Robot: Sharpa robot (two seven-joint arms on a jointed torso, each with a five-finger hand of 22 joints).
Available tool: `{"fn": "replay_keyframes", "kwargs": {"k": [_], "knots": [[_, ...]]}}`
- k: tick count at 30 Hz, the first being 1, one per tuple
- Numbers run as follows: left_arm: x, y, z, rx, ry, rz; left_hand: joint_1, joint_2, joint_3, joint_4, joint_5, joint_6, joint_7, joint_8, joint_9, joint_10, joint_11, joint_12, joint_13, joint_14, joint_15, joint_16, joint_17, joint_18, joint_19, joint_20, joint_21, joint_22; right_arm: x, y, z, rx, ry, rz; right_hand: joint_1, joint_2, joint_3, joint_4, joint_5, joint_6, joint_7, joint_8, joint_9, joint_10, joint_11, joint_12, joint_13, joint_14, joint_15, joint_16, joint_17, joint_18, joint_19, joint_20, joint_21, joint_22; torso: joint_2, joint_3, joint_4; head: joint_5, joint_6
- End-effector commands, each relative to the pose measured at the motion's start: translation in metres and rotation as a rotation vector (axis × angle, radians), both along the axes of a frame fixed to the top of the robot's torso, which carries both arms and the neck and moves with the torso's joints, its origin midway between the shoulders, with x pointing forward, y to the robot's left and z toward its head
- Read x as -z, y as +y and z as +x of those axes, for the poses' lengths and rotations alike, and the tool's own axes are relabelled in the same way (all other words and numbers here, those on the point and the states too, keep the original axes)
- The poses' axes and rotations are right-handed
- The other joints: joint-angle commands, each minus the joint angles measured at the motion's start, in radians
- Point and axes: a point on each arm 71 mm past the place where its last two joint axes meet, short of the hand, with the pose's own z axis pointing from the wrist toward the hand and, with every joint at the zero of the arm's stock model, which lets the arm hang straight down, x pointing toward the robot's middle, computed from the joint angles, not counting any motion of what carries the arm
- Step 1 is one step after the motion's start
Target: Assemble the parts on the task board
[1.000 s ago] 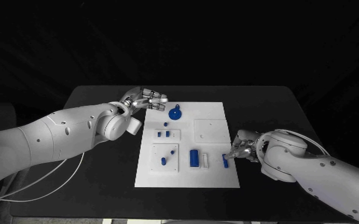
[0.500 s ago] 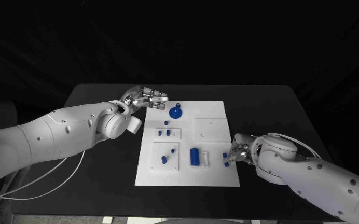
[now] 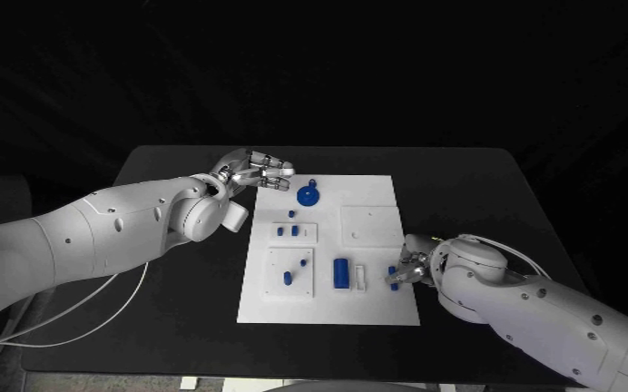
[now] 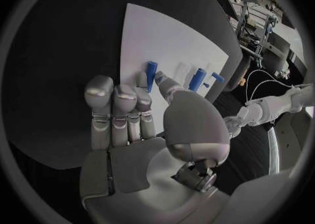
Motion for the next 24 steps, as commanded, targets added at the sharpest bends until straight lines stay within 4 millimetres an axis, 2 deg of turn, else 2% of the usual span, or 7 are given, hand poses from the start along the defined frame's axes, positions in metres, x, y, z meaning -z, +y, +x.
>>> {"fn": "replay_keyframes", "kwargs": {"k": [1, 4, 6, 8, 12, 15, 24], "knots": [[-0.001, -0.003, -0.001, 0.022, -0.001, -0.012, -0.005, 0.003, 0.002, 0.006, -0.001, -0.001, -0.005, 0.004, 0.001, 0.005, 0.001, -0.002, 0.001, 0.006, 0.001, -0.004, 0.001, -0.010, 0.000, -0.004, 0.006, -0.001, 0.015, 0.000, -0.007, -0.015, 0.019, -0.051, 0.004, -0.009, 0.000, 0.003, -0.006, -0.005, 0.001, -0.006, -0.220, 0.002, 0.002, -0.008, -0.001, 0.003, 0.003, 0.003, 0.000, -0.016, 0.048, 0.004, -0.001, 0.099, 0.000, -0.0006, 0.0001, 0.000, -0.001], [-0.001, -0.003, -0.001, 0.022, 0.000, -0.012, -0.005, 0.003, 0.002, 0.006, -0.001, -0.001, -0.005, 0.004, 0.001, 0.005, 0.001, -0.002, 0.001, 0.006, 0.001, -0.004, 0.001, -0.010, 0.000, -0.004, 0.006, -0.001, 0.019, 0.002, -0.008, -0.021, 0.025, -0.062, 0.015, -0.006, 0.011, -0.008, 0.001, -0.008, 0.002, -0.006, -0.221, 0.000, 0.003, -0.008, -0.001, 0.003, 0.003, 0.003, 0.000, -0.015, 0.047, 0.004, -0.003, 0.098, 0.000, -0.0006, 0.0005, 0.001, -0.002], [-0.001, -0.003, -0.001, 0.022, 0.000, -0.012, -0.005, 0.003, 0.002, 0.006, -0.001, -0.001, -0.005, 0.004, 0.001, 0.005, 0.001, -0.002, 0.001, 0.006, 0.001, -0.004, 0.001, -0.010, 0.000, -0.004, 0.006, -0.001, 0.021, 0.002, -0.008, -0.024, 0.031, -0.072, 0.024, -0.002, 0.025, -0.027, 0.051, -0.015, 0.004, -0.006, -0.225, -0.006, 0.004, -0.012, -0.002, 0.002, 0.003, 0.000, -0.003, -0.014, 0.047, 0.004, -0.006, 0.098, 0.000, -0.0004, 0.0003, 0.001, -0.003], [-0.001, -0.003, -0.001, 0.022, 0.001, -0.012, -0.005, 0.003, 0.002, 0.006, -0.001, -0.001, -0.005, 0.004, 0.001, 0.005, 0.001, -0.002, 0.001, 0.006, 0.001, -0.004, 0.001, -0.010, 0.000, -0.004, 0.006, -0.001, 0.025, 0.001, -0.009, -0.028, 0.041, -0.085, 0.041, 0.005, 0.049, -0.096, 0.183, -0.052, 0.022, -0.006, -0.256, -0.022, 0.012, -0.041, -0.018, 0.000, 0.006, -0.008, -0.009, -0.011, 0.044, 0.006, -0.017, 0.096, 0.000, -0.0005, -0.0001, 0.001, -0.003], [-0.001, -0.003, -0.001, 0.022, 0.001, -0.011, -0.005, 0.003, 0.001, 0.007, -0.001, -0.003, -0.005, 0.003, 0.001, 0.005, 0.001, -0.002, 0.001, 0.005, 0.001, -0.004, 0.001, -0.010, 0.000, -0.004, 0.006, -0.002, 0.031, -0.001, -0.011, -0.025, 0.071, -0.095, 0.032, 0.022, 0.133, -0.231, 0.262, -0.092, 0.045, -0.006, -0.320, -0.035, 0.021, -0.052, -0.029, -0.001, 0.013, -0.010, -0.008, -0.002, 0.041, 0.015, -0.019, 0.097, -0.001, -0.0010, -0.0008, 0.001, -0.003], [-0.001, -0.003, -0.001, 0.022, 0.002, -0.011, -0.005, 0.003, 0.001, 0.007, -0.001, -0.003, -0.005, 0.003, 0.001, 0.005, 0.001, -0.002, 0.001, 0.005, 0.001, -0.004, 0.001, -0.010, 0.000, -0.004, 0.006, -0.002, 0.035, -0.004, -0.012, -0.012, 0.101, -0.084, 0.024, 0.027, 0.172, -0.286, 0.304, -0.127, 0.057, -0.007, -0.324, -0.041, 0.025, -0.055, -0.034, -0.002, 0.017, -0.009, -0.005, 0.002, 0.039, 0.017, -0.015, 0.098, -0.001, -0.0006, -0.0008, 0.002, -0.003], [0.000, -0.003, -0.001, 0.023, 0.004, -0.009, -0.005, 0.003, 0.001, 0.007, -0.001, -0.003, -0.005, 0.003, 0.001, 0.005, 0.001, -0.002, 0.001, 0.005, 0.001, -0.004, 0.001, -0.010, 0.000, -0.004, 0.006, -0.002, 0.039, -0.007, -0.012, 0.049, 0.122, -0.019, 0.022, 0.003, 0.293, -0.297, 0.387, -0.129, 0.059, -0.008, -0.323, -0.044, 0.025, -0.051, -0.042, -0.004, 0.017, -0.008, 0.006, 0.011, 0.029, 0.019, 0.013, 0.099, 0.000, 0.0003, -0.0006, 0.001, -0.002]]}}
